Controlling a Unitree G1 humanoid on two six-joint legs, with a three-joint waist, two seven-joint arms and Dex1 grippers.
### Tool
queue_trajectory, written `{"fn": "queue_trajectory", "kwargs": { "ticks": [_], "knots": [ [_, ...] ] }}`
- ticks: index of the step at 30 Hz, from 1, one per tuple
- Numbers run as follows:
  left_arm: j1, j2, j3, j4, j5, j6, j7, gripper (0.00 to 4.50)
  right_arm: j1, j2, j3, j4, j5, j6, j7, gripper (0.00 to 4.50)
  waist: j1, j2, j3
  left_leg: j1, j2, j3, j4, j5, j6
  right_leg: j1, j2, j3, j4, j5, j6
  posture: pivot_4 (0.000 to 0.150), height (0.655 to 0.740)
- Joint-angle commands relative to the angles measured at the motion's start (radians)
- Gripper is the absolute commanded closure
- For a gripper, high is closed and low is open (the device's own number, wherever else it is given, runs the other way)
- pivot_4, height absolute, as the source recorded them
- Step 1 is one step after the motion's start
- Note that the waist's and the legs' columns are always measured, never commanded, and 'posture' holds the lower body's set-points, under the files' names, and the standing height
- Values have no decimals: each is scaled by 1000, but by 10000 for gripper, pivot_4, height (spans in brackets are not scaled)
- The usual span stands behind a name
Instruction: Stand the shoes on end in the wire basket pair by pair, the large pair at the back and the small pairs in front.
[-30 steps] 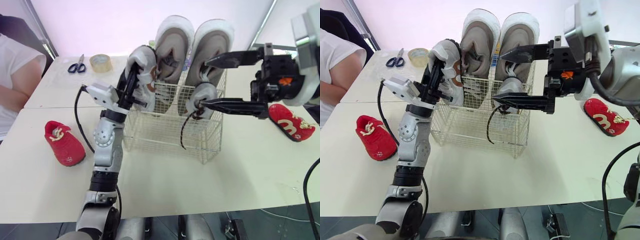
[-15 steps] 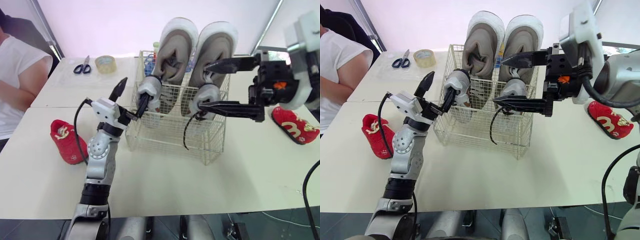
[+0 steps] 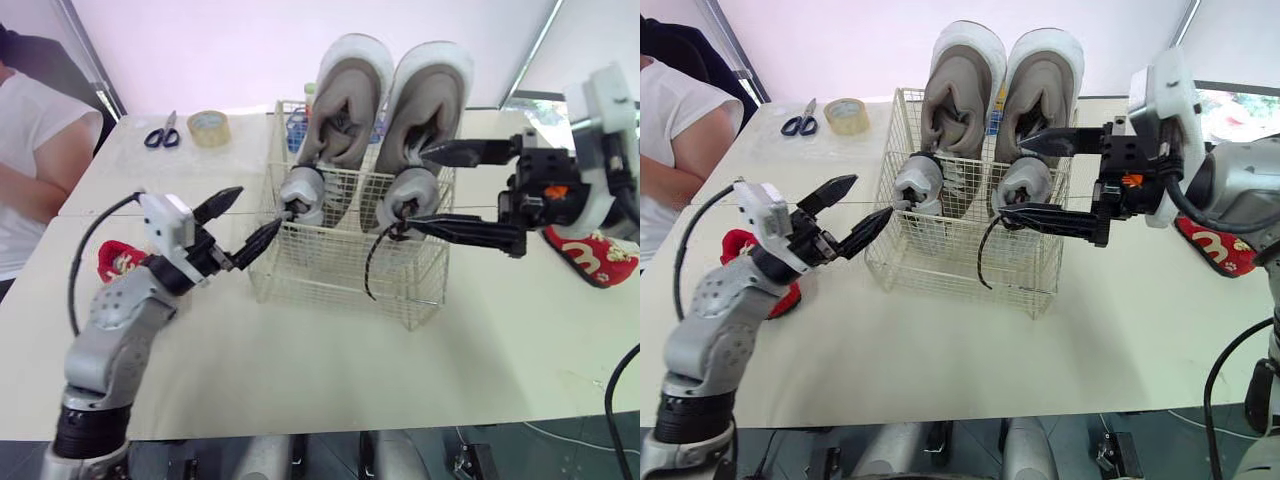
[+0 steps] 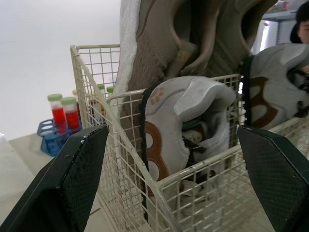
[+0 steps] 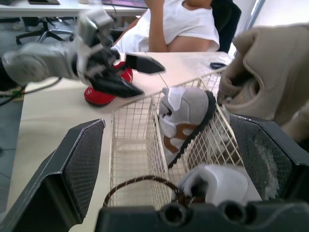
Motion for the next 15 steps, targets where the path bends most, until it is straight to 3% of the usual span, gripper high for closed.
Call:
{"fn": "queue_trajectory", "kwargs": {
  "ticks": [1, 3, 5, 15],
  "knots": [
    [-49, 106, 108, -32, -192, 163, -38, 1623, 33, -32, -103, 12, -14, -12, -22, 0, -1, 0, 0, 0, 0, 0, 0, 0, 0, 0, 0, 0, 0, 0, 0, 1500, 7400],
    [-142, 298, 124, 90, -322, 380, -194, 1623, 79, -46, -178, 22, -24, 21, -79, 0, -1, 0, 0, 0, 0, 0, 0, 0, 0, 0, 1, 0, 0, 0, 0, 1500, 7400],
    [-221, 421, 120, 200, -409, 514, -351, 1623, 130, -44, -240, 13, -17, 46, -120, 0, -3, 0, 1, 0, 0, -1, 0, 0, 0, -1, 2, -1, 1, 0, 0, 1500, 7400],
    [-497, 376, -56, 329, -351, 558, -614, 1623, 410, -37, -495, 171, -244, -18, -218, 0, -1, 4, 0, 0, 0, 0, -1, 0, 0, 1, 1, 1, -3, 0, 0, 1500, 7400]
  ]
}}
